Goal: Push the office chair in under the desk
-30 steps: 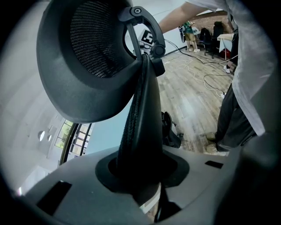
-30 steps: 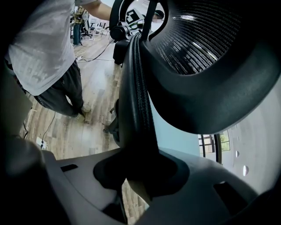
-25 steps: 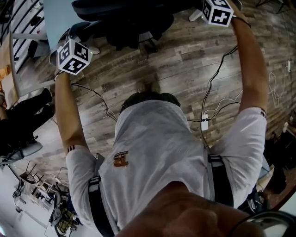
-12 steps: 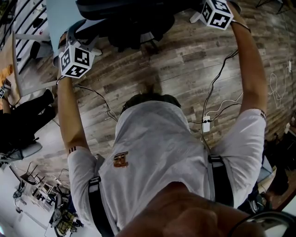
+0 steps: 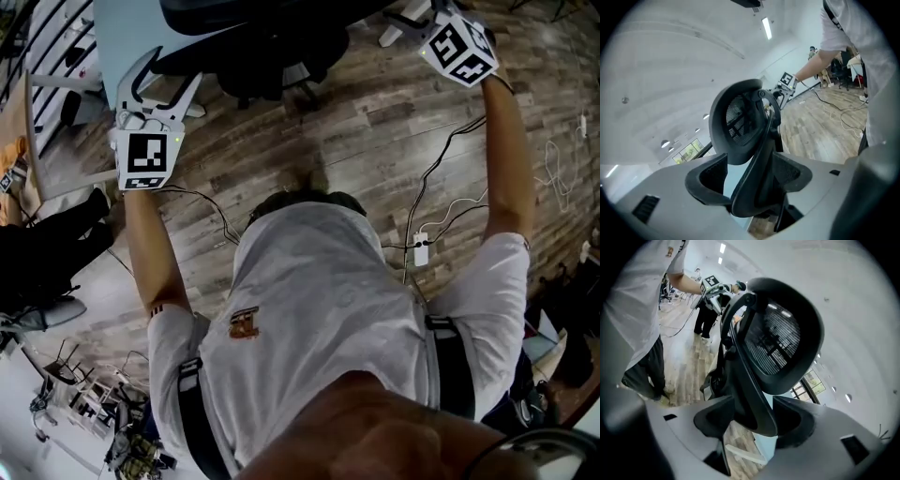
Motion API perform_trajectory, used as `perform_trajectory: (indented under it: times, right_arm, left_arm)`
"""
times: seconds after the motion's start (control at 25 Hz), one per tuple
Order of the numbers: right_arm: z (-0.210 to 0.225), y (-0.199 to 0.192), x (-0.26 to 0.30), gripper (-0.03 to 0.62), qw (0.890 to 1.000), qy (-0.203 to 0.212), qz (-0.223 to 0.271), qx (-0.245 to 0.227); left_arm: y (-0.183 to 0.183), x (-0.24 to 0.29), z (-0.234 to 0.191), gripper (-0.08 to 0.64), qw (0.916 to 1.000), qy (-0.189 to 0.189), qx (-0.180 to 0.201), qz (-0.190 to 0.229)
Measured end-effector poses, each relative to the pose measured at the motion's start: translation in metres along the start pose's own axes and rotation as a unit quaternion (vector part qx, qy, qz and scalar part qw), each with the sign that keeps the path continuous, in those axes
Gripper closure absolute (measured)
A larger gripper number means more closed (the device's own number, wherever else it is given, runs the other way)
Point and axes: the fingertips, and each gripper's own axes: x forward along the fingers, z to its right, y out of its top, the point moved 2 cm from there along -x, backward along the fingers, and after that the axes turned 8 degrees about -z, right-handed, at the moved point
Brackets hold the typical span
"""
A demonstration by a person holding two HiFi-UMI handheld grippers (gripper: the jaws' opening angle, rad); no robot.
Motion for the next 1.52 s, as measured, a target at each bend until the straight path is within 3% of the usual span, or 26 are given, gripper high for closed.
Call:
perform_trajectory:
  times: [0.2,0.4,0.52,0.72,0.92,1.2,1.36,1.52]
  right_arm:
    - [-0.019,0.028,-0.042,0.353,0.993,-0.027,0.077,0.081]
    - [-0.037,0.065,-0.076,0.354,0.974,-0.039,0.165,0.152]
    - [-0.047,0.086,-0.093,0.354,0.957,-0.033,0.219,0.188]
    - [-0.057,0.119,-0.119,0.354,0.914,-0.027,0.326,0.241]
    - [-0.077,0.138,-0.132,0.381,0.896,-0.011,0.346,0.279]
    - [-0.104,0.165,-0.139,0.441,0.868,0.003,0.390,0.308]
    - [-0.111,0.171,-0.142,0.478,0.853,-0.001,0.405,0.330]
    - [-0.117,0.177,-0.140,0.523,0.845,-0.010,0.410,0.344]
  left_arm:
    - [0.038,-0.024,0.013,0.249,0.9942,-0.011,-0.065,0.086]
    - [0.068,-0.038,0.028,0.249,0.9796,-0.032,-0.125,0.154]
    - [0.081,-0.044,0.036,0.250,0.9693,-0.043,-0.158,0.183]
    - [0.102,-0.050,0.050,0.261,0.9524,-0.062,-0.199,0.222]
    - [0.122,-0.060,0.063,0.302,0.9335,-0.081,-0.226,0.267]
    - [0.131,-0.066,0.074,0.383,0.9179,-0.090,-0.251,0.294]
    - [0.131,-0.071,0.075,0.429,0.9123,-0.087,-0.264,0.301]
    - [0.125,-0.073,0.075,0.488,0.9104,-0.081,-0.273,0.300]
